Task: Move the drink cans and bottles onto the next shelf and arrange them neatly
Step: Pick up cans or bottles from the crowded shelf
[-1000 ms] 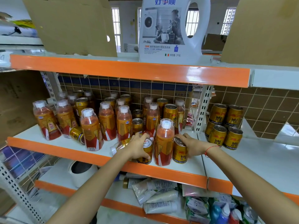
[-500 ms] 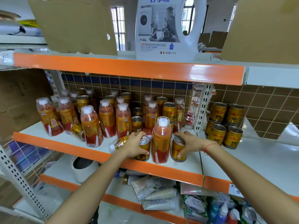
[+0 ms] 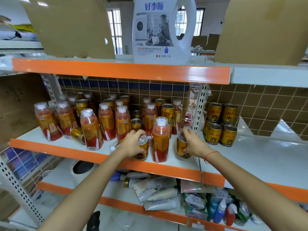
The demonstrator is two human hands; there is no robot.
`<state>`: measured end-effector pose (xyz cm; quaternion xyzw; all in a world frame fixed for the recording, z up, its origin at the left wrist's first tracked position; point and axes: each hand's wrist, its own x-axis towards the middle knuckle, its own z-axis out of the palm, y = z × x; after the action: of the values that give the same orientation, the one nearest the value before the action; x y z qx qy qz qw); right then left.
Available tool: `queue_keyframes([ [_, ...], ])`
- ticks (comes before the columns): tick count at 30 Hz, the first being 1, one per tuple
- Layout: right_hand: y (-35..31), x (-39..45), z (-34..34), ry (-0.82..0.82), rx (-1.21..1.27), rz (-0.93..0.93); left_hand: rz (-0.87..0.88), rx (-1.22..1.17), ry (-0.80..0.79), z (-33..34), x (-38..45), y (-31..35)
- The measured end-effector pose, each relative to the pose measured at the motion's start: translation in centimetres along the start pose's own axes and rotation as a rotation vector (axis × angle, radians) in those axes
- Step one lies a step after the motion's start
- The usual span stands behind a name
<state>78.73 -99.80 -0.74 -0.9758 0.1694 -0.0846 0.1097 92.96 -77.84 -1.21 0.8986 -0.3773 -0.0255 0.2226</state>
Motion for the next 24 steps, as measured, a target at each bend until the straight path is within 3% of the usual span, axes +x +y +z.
queue_keyframes([
  [4,-0.3,-2.1,-2.0,0.057,0.005,0.043,0.043,-0.040,0.028,-1.4,-1.6,0.8],
  [11,0.0,-7.5,-2.9,0.099,0.047,0.120,0.258,-0.139,-0.067,-0.8,-5.5,4.0],
  [18,3.8,-10.9,-4.3,0.147,0.044,0.141,0.284,-0.273,-0.137,1.2,-5.7,10.4],
  [24,10.0,-10.8,-6.0,0.094,0.035,0.133,0.282,-0.262,-0.128,4.2,-2.7,15.4],
])
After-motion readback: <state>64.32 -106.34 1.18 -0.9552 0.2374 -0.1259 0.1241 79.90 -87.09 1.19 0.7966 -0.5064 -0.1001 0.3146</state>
